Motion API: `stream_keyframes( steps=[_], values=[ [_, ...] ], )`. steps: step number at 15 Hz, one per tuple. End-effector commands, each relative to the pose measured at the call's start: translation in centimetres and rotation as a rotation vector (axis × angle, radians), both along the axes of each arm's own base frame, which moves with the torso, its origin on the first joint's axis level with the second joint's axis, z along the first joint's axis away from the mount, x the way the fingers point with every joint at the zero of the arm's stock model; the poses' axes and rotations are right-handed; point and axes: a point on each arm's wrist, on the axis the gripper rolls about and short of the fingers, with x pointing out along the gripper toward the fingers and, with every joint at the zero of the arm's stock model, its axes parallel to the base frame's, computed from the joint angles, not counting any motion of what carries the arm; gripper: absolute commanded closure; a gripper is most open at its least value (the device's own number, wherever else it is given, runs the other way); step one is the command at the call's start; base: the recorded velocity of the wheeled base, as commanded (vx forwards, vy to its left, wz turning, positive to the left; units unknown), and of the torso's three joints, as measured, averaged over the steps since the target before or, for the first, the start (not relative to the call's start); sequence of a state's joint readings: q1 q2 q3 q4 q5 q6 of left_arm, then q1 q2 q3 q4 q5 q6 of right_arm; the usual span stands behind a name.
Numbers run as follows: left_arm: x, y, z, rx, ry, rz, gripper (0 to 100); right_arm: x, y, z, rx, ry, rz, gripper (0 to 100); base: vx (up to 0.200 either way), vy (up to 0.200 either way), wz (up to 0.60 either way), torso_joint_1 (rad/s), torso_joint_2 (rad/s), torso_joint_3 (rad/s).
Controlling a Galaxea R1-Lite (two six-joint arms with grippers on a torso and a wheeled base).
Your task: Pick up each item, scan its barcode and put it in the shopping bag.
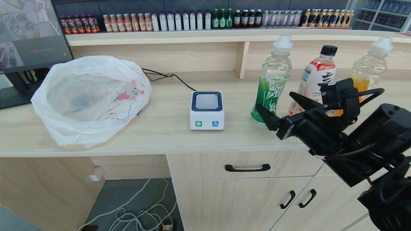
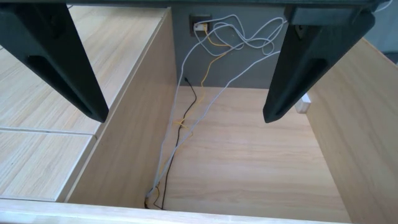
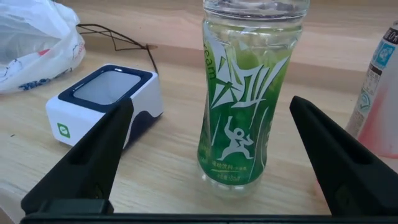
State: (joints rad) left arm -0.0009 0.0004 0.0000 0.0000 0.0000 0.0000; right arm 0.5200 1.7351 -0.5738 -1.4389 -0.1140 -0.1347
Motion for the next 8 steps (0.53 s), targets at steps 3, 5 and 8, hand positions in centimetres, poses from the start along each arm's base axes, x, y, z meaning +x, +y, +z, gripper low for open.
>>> stream_keyframes(
  steps=[3,5,8],
  values=[
    [0.0,0.0,0.0,0.0,0.0,-0.001,0,0.7,0.4,-0.3,0.001,0.007,-0.009,0,0.0,0.0,0.0,0.0,0.0,0.0],
    [0.0,0.0,0.0,0.0,0.0,-0.001,0,1.1,0.7,-0.2,0.007,0.002,-0.013,0,0.0,0.0,0.0,0.0,0.0,0.0],
    [0.0,0.0,0.0,0.0,0.0,-0.001,0,1.7,0.9,-0.2,0.011,0.001,-0.029,0,0.0,0.0,0.0,0.0,0.0,0.0]
  ],
)
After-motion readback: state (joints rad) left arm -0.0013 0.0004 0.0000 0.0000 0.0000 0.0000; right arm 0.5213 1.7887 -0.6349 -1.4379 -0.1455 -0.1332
